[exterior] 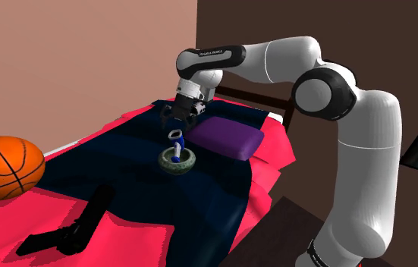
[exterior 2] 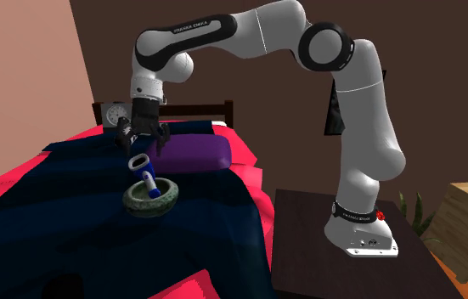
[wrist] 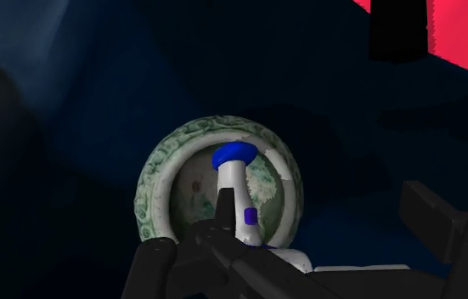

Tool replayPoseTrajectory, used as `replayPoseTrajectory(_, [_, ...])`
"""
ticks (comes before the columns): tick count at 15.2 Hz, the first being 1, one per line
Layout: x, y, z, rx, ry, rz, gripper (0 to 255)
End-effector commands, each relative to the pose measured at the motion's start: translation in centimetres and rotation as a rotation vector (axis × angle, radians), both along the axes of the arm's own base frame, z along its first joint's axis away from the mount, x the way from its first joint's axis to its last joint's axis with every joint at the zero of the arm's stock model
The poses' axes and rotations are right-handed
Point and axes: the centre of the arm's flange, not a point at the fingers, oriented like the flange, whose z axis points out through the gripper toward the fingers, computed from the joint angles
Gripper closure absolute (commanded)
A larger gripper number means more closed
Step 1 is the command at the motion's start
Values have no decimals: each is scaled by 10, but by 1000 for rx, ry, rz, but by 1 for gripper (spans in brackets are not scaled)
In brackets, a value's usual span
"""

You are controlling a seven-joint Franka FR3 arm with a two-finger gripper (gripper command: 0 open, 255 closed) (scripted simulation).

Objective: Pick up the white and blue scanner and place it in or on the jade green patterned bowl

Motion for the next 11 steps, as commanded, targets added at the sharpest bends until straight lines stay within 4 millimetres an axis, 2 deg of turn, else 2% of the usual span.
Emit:
replayPoseTrajectory(1, [0, -10, 19, 0, 0, 0, 0])
replayPoseTrajectory(3, [1, -19, 40, 0, 0, 0, 0])
replayPoseTrajectory(11, [1, -19, 40, 0, 0, 0, 0])
